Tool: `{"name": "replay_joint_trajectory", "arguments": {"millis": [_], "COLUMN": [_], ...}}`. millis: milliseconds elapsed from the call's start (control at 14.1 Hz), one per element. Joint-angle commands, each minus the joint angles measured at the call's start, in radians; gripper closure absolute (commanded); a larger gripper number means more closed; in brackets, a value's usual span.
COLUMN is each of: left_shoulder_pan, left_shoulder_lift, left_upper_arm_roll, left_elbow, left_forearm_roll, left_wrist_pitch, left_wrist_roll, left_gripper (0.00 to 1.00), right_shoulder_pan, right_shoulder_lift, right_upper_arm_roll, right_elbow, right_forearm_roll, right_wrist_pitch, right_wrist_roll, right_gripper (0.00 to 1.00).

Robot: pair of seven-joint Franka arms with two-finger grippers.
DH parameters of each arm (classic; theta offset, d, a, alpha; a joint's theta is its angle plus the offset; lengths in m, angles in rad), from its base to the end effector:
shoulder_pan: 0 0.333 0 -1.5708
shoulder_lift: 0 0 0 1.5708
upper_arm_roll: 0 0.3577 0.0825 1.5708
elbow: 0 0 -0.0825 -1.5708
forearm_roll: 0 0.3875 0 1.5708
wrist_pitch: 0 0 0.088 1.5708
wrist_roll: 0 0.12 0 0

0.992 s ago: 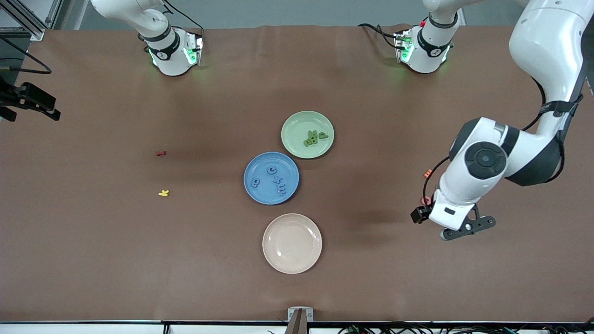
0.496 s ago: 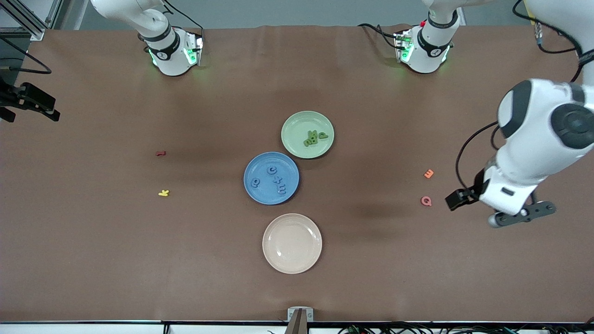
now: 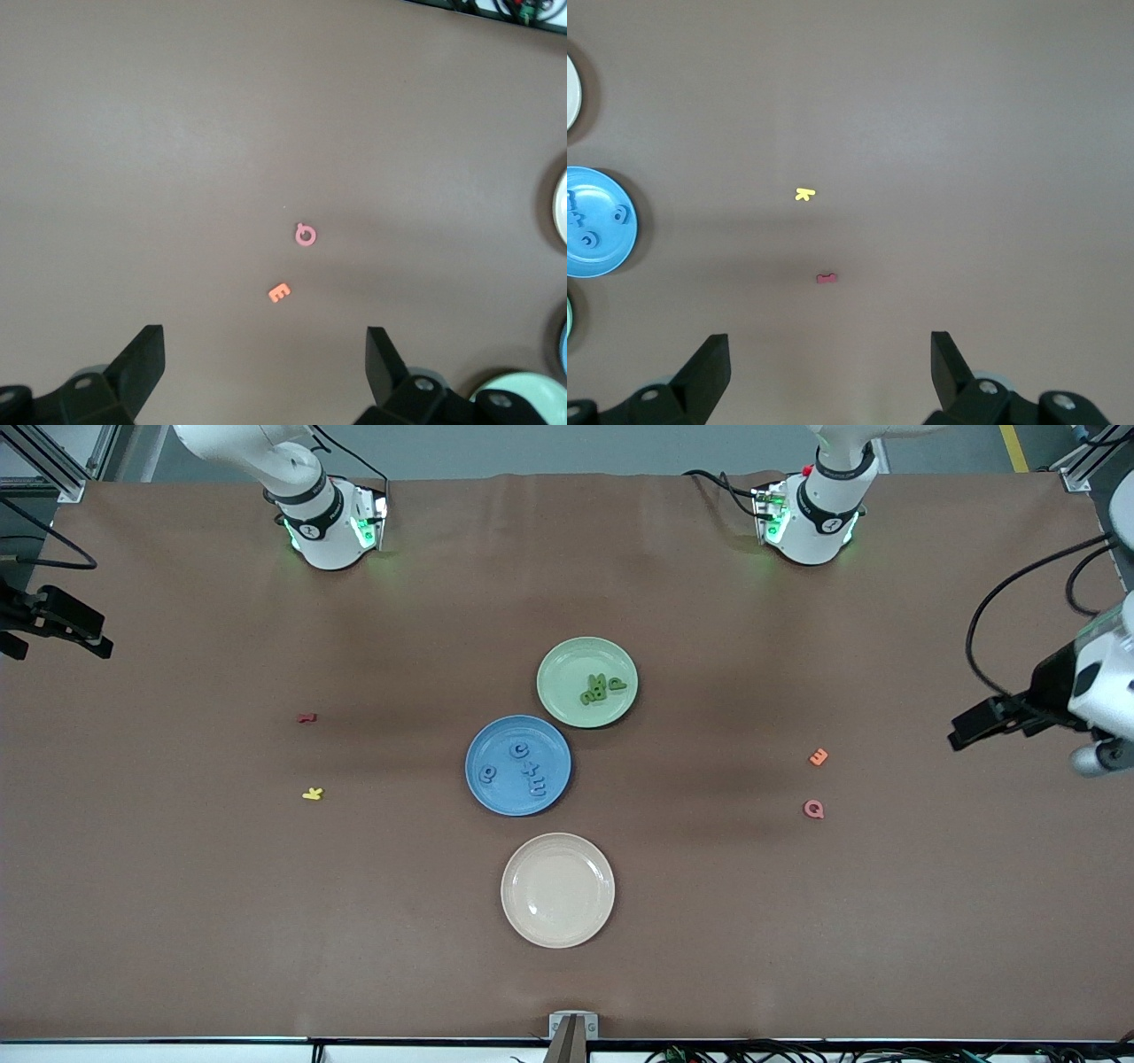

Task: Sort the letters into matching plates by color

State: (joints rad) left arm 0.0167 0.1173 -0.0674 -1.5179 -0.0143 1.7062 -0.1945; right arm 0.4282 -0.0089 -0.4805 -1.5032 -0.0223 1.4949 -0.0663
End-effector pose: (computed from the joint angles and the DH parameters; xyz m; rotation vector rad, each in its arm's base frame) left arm 0.6113 -0.0300 0.6227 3.1009 0.2267 0.1058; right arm 0.5468 -0.0329 0.6828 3.1235 0.0193 -0.0023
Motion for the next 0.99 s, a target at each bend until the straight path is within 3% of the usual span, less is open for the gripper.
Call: {"name": "replay_joint_trajectory", "arguments": {"millis": [0, 425, 708, 921], "left_shoulder_pan": [-0.018, -0.014, -0.035, -0.038], "left_shoulder_lift": [-0.068, -0.14, -0.177, -0.191], "left_upper_arm_roll": [0.017, 0.012, 0.014, 0.012], "left_elbow": [-0.053, -0.082, -0.123, -0.131], "left_forearm_roll": [-0.016, -0.01, 0.0, 0.022], "left_wrist_pitch": [-0.032, -0.097, -0.091, -0.092], "left_wrist_roll": [0.055, 0.047, 0.046, 0.049], "left_gripper": [0.0, 0.0, 0.0, 0.0], "right_shoulder_pan": [-0.104, -0.412, -0.522, -0.528], "right_shoulder_lift": [0.018, 0.024, 0.024, 0.024], "right_upper_arm_roll": [0.106, 0.423, 0.528, 0.54], "right_elbow": [0.023, 0.031, 0.031, 0.032], "right_forearm_roll": [-0.001, -0.002, -0.002, -0.002], "right_wrist_pitch": [-0.007, -0.002, -0.002, -0.002], "right_wrist_roll": [-0.012, -0.015, -0.018, -0.018], "right_gripper": [0.0, 0.0, 0.0, 0.0]}}
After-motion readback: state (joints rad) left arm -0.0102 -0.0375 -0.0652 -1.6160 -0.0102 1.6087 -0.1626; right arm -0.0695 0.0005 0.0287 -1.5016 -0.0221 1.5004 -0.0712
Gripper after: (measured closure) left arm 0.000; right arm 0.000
